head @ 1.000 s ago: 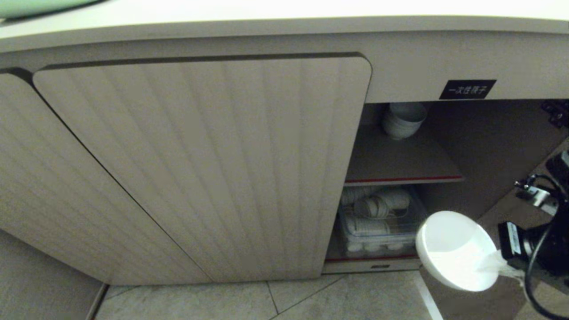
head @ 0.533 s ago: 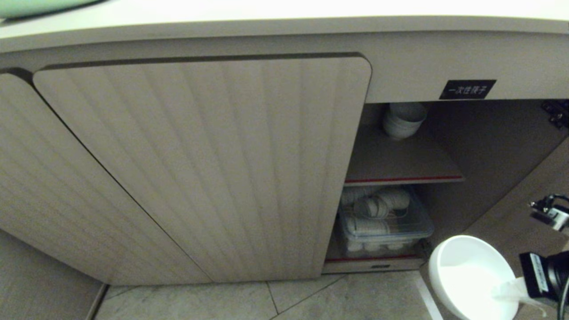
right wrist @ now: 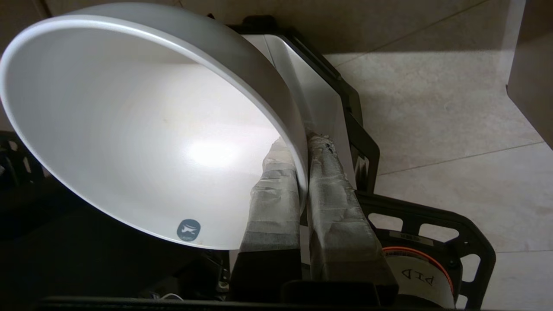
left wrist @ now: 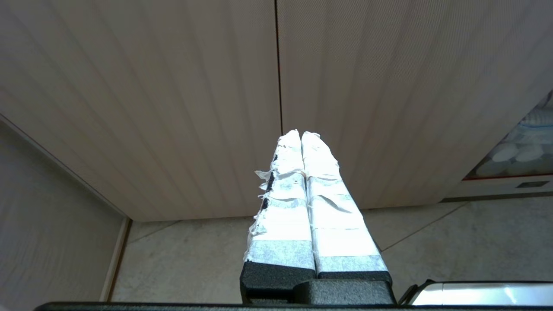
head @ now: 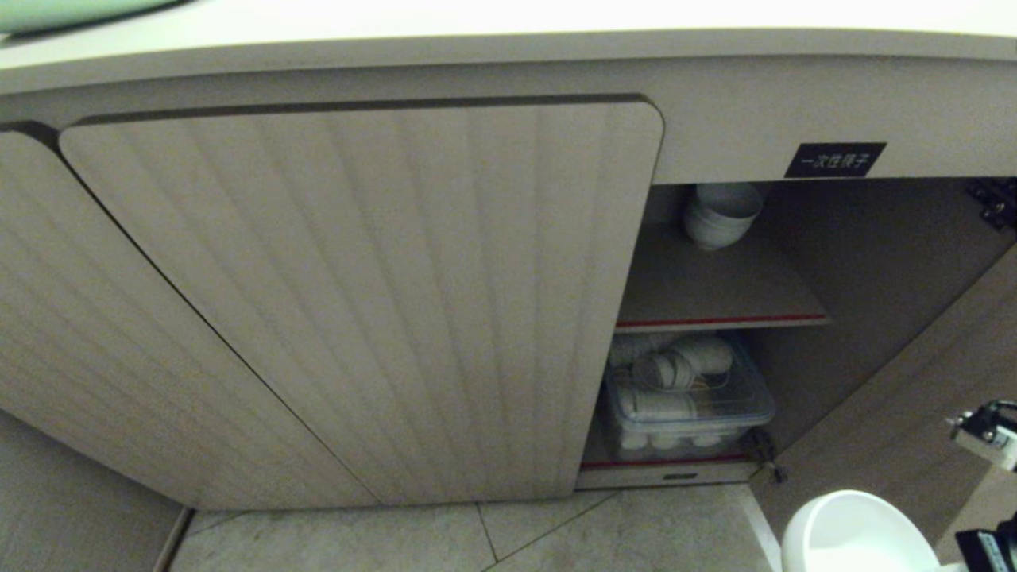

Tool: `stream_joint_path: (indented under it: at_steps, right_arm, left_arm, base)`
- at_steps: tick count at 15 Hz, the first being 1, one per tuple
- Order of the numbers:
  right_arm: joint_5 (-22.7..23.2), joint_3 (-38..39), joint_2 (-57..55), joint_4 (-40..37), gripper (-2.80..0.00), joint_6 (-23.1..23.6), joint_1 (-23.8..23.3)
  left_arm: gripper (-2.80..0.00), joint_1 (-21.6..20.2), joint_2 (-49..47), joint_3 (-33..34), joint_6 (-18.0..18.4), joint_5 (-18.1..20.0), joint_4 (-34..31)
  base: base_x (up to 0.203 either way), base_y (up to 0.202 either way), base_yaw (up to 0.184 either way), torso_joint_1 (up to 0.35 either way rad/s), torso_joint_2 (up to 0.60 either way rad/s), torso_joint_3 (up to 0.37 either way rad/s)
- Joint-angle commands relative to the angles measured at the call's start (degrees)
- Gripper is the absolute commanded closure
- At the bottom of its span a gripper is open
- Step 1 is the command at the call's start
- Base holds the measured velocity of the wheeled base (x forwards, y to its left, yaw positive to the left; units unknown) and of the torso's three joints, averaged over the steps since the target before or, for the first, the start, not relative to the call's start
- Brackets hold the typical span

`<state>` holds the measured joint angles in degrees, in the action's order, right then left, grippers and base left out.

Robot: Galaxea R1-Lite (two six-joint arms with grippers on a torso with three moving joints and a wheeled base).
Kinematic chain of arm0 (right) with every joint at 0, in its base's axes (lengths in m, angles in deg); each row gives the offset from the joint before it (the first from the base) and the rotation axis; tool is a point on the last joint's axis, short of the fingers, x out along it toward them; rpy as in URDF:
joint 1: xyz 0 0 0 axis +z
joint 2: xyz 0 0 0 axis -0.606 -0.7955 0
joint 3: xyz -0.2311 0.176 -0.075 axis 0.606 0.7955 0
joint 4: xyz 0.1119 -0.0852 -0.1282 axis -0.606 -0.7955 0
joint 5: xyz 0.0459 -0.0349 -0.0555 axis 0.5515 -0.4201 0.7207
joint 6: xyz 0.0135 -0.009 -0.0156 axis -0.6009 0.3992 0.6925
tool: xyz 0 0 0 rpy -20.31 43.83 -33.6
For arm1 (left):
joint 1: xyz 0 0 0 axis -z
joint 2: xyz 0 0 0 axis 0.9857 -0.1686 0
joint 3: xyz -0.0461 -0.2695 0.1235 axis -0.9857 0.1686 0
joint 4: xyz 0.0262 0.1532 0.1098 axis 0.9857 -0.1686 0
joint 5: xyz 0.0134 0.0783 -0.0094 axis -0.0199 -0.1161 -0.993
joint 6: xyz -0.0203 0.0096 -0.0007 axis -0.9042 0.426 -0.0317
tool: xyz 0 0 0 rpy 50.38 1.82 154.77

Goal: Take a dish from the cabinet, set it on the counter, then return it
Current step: Place it on the table

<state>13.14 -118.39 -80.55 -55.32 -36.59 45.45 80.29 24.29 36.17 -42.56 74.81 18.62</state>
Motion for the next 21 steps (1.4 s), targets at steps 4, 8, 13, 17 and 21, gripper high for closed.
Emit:
stream_joint_path:
  at_steps: [4,8,13,17,21]
  right_arm:
    - [0.1,3.0,0.7,-0.7,0.00,2.1,-0.2]
    - [-0.3,2.9,1.6,-0.7,0.00,2.3,0.7]
    - [-0.1,3.0,2.9,-0.8,0.00,4.7,0.6]
    - [0.1,2.6,3.0,-0.6,0.00,5.8,0.7]
    - [0.1,2.7,3.1,-0.7,0.00,5.8,0.7]
  left_arm:
    - [0.00,0.0,0.0,0.0,0.0,0.0,0.0]
    - [0.00,0.0,0.0,0.0,0.0,0.0,0.0]
    - [0.00,0.0,0.0,0.0,0.0,0.0,0.0]
    - [0.00,0.0,0.0,0.0,0.0,0.0,0.0]
    - [0.00,0.0,0.0,0.0,0.0,0.0,0.0]
  base:
    - [0.000,0.000,0.000,0.000,0.00,0.000]
    - [0.000,0.000,0.000,0.000,0.00,0.000]
    - [0.000,0.000,0.000,0.000,0.00,0.000]
    - [0.000,0.000,0.000,0.000,0.00,0.000]
    - [0.000,0.000,0.000,0.000,0.00,0.000]
